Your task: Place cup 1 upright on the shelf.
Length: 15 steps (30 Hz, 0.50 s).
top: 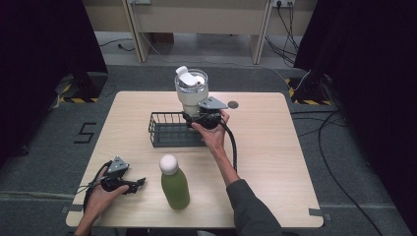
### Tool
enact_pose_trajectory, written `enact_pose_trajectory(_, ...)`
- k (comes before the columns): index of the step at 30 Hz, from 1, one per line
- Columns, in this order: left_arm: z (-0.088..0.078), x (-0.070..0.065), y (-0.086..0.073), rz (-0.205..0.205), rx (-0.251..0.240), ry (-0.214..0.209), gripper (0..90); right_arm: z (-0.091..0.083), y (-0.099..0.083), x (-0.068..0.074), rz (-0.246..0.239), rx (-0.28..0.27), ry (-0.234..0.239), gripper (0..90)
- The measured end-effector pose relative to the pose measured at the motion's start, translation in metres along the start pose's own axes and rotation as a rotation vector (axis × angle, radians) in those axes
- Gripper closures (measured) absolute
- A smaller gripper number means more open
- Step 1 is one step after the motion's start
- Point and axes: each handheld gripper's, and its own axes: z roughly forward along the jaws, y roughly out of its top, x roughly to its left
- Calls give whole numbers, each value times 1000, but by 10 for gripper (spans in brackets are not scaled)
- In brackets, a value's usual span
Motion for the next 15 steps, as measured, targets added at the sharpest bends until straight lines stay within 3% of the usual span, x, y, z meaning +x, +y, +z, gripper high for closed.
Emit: enact_pose_trajectory(15, 0, 0, 0, 0, -1, 0, 87, 5, -22, 0, 21, -13, -8, 111)
